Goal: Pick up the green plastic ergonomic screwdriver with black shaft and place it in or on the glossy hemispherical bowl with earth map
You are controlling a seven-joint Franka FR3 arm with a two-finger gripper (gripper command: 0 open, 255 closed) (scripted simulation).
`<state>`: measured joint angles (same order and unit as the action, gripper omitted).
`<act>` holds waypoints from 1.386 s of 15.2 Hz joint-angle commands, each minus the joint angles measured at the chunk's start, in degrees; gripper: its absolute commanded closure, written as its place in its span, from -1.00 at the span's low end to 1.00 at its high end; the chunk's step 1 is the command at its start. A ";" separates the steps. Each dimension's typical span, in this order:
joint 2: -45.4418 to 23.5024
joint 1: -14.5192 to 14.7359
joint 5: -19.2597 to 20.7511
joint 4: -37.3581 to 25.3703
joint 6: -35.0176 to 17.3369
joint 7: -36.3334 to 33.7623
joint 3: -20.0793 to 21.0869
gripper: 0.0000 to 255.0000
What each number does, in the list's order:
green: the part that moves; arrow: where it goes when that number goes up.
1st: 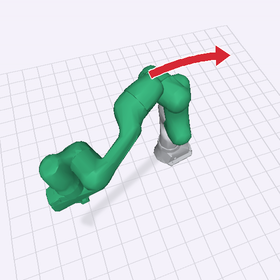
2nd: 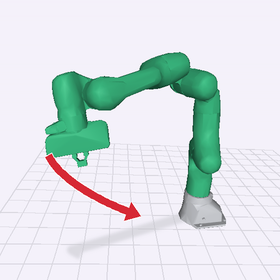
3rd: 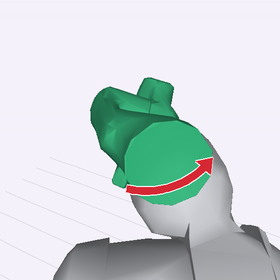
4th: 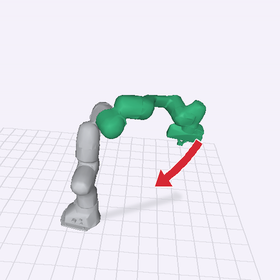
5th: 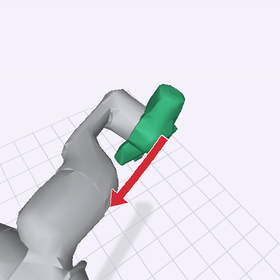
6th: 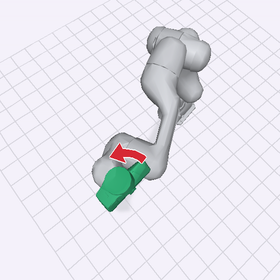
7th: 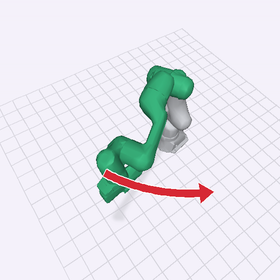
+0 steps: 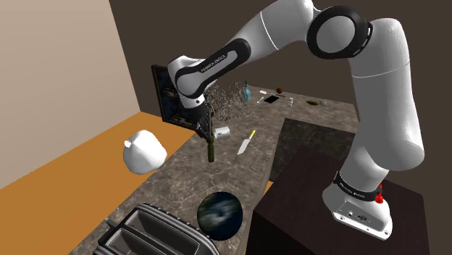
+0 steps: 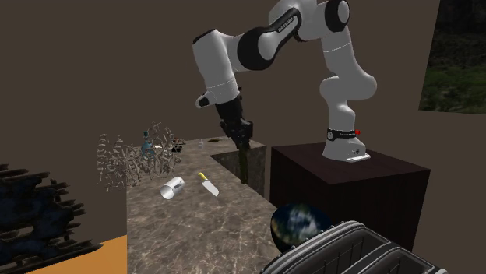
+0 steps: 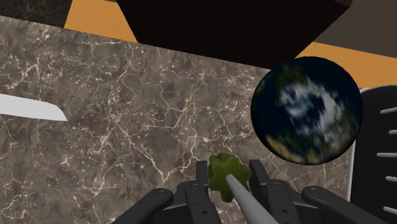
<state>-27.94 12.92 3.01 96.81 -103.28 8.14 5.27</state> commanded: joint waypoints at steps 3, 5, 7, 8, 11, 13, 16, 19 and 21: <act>6.30 1.70 -1.18 10.44 -4.12 -2.98 1.48 1.00; 9.04 2.62 -1.89 14.81 -5.78 -4.49 2.31 1.00; 11.61 3.58 -2.70 18.86 -7.30 -6.01 3.22 1.00; 12.85 4.07 -3.14 20.77 -8.02 -6.78 3.71 1.00; 16.34 5.64 -4.63 26.11 -10.01 -9.12 5.28 1.00; 18.49 6.77 -5.77 29.34 -11.22 -10.71 6.42 1.00; 20.84 8.17 -7.25 32.79 -12.53 -12.62 7.86 1.00; 19.14 8.25 -6.93 33.33 -14.73 -12.73 7.81 1.00; 17.96 8.31 -6.70 33.63 -16.19 -12.82 7.76 1.00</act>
<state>-9.39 21.20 -3.80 130.25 -118.69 -4.64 13.06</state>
